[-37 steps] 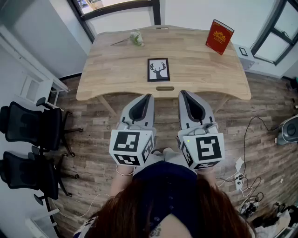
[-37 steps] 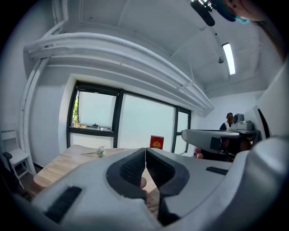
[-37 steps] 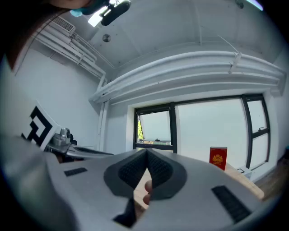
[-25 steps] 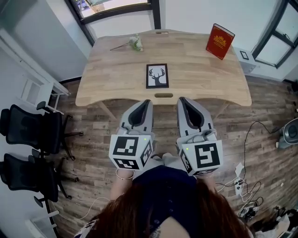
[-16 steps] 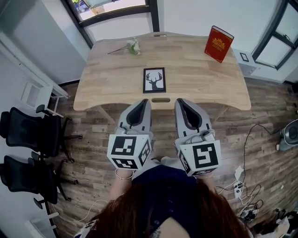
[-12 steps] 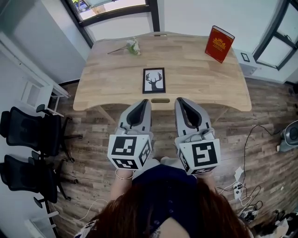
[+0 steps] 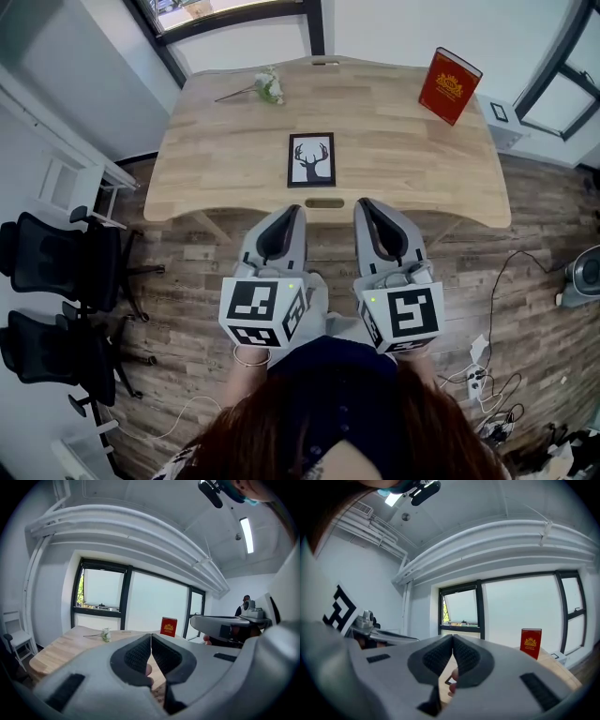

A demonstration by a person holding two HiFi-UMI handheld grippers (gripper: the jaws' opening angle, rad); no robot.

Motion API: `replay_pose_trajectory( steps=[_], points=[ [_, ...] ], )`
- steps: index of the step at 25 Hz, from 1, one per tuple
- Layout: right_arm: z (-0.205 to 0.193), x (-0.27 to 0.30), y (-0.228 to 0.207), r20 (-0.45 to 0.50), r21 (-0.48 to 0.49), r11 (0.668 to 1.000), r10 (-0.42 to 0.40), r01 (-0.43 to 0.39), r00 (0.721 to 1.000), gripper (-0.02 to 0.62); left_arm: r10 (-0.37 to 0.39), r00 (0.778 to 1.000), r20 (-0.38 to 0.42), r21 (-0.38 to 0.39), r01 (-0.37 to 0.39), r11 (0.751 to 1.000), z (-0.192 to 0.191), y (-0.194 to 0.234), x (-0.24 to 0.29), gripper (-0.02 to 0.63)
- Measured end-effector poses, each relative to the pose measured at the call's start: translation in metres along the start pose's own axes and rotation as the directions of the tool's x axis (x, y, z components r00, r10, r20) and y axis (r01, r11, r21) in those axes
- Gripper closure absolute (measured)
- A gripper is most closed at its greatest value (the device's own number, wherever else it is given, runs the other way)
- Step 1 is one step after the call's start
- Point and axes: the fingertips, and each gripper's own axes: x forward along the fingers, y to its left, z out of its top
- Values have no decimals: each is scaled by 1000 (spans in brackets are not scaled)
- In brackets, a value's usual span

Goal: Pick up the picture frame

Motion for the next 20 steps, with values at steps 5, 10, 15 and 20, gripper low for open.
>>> replay_pose_trajectory(
  steps=[5,10,15,20],
  points=[
    [-5,26,-6,-16,-8,1000,-22,22,1000,571,16,1000,-9,21,-15,1000,2,23,18,577],
    [-7,57,-8,-28,-1,999,-35,35,999,571,12,1000,-20,10,-12,1000,6,48,38,577],
    [-11,88,-11,-45,13,999,-49,50,998,571,5,999,-33,-2,-5,1000,7,73,58,577],
    [-14,111,-16,-59,12,997,-81,82,995,571,-7,999,-48,-9,7,1000,6,93,74,577]
  ],
)
